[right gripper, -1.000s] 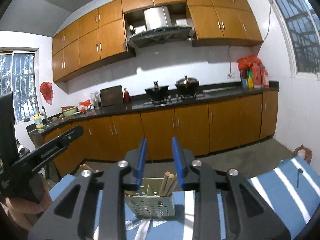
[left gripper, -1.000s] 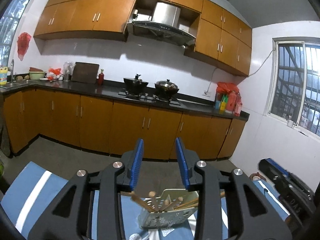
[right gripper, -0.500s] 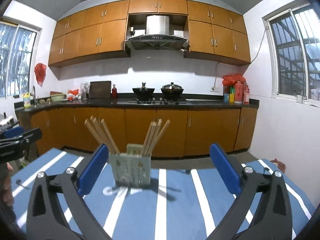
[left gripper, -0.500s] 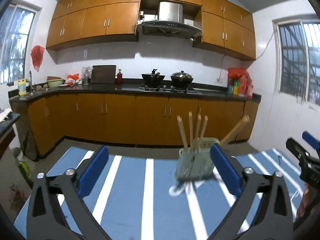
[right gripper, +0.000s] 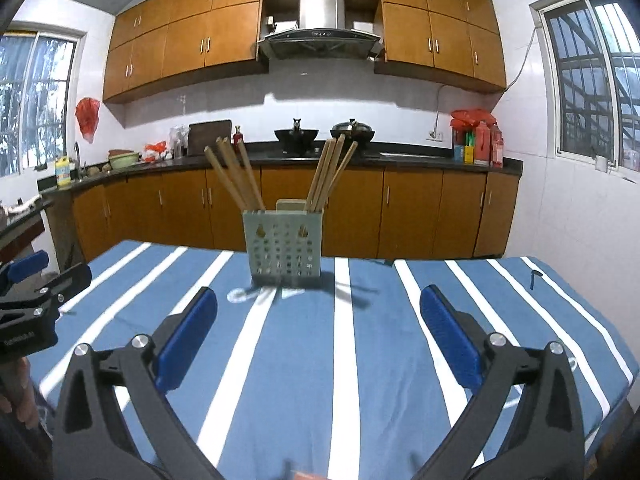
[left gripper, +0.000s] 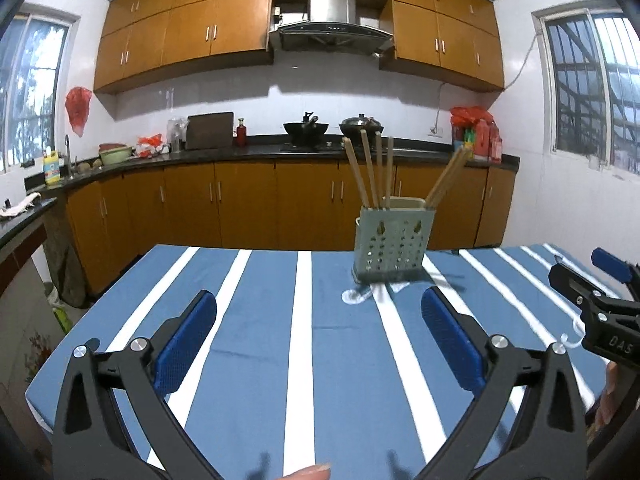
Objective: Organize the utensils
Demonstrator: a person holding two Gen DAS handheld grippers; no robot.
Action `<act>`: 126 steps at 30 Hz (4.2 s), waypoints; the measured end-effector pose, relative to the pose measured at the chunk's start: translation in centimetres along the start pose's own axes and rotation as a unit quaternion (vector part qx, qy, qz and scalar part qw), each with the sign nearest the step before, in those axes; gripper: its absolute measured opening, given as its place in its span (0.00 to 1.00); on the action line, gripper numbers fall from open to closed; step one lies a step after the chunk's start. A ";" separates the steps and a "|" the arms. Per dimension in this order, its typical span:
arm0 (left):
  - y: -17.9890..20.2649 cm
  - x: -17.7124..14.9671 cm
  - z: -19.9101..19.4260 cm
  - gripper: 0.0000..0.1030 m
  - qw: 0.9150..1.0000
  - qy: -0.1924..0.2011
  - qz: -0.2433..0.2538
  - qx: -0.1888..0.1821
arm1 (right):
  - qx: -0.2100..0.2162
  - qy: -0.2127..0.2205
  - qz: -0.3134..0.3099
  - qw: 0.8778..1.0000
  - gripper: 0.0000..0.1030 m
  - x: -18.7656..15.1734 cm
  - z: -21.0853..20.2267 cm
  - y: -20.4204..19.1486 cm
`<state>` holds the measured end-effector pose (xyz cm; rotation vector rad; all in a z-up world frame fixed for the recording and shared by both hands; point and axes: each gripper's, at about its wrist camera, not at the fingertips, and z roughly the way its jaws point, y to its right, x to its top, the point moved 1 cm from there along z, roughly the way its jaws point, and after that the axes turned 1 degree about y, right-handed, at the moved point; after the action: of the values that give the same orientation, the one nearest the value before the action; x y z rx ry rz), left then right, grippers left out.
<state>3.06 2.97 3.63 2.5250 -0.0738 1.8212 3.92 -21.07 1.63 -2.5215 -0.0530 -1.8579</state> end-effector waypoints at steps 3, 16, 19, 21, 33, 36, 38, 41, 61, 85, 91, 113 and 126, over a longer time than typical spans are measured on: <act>0.7 -1.4 -0.3 0.98 1.000 -0.002 0.010 0.006 | -0.004 -0.007 -0.001 1.000 0.96 -1.1 0.0 0.0; 1.3 -3.5 -0.2 0.98 1.000 -0.029 0.001 0.000 | -0.014 -0.038 0.025 0.999 0.96 -3.7 0.4 0.6; 1.4 -3.6 -0.1 0.98 0.999 -0.032 0.003 -0.001 | -0.016 -0.039 0.020 0.999 0.96 -3.8 0.5 0.3; 1.5 -3.7 -0.2 0.98 0.999 -0.034 0.005 -0.003 | -0.017 -0.038 0.017 0.999 0.96 -3.8 0.5 0.2; 1.6 -3.9 -0.2 0.98 0.999 -0.036 0.006 -0.004 | -0.022 -0.041 0.025 0.999 0.96 -3.8 0.6 0.4; 1.6 -3.9 -0.1 0.98 0.999 -0.036 0.005 -0.005 | -0.022 -0.041 0.025 0.999 0.96 -3.8 0.6 0.4; 1.7 -4.0 -0.1 0.98 0.999 -0.036 0.004 -0.006 | -0.023 -0.040 0.026 0.999 0.96 -3.8 0.6 0.4; 1.8 -4.1 -0.2 0.98 0.999 -0.036 0.004 -0.006 | -0.024 -0.041 0.029 0.998 0.96 -3.9 0.7 0.5; 2.1 -4.1 -0.1 0.98 0.999 -0.037 0.004 -0.008 | -0.023 -0.042 0.032 0.998 0.96 -4.0 0.8 0.6; 2.0 -4.0 0.0 0.98 0.999 -0.038 0.003 -0.007 | -0.023 -0.043 0.033 0.998 0.96 -4.0 0.9 0.4; 2.0 -4.1 0.1 0.98 0.999 -0.038 0.003 -0.007 | -0.023 -0.044 0.034 0.998 0.96 -4.0 0.9 0.5; 2.0 -4.6 0.3 0.98 0.999 -0.040 0.001 -0.005 | -0.023 -0.044 0.034 0.998 0.96 -3.9 0.8 0.5; 1.8 -4.7 0.4 0.98 0.999 -0.049 -0.002 -0.008 | -0.023 -0.044 0.035 0.998 0.96 -4.0 0.9 0.5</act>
<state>1.85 1.21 -0.95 2.5992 -0.0865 1.6886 3.57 -21.63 -2.41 -2.5986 0.0768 -1.7418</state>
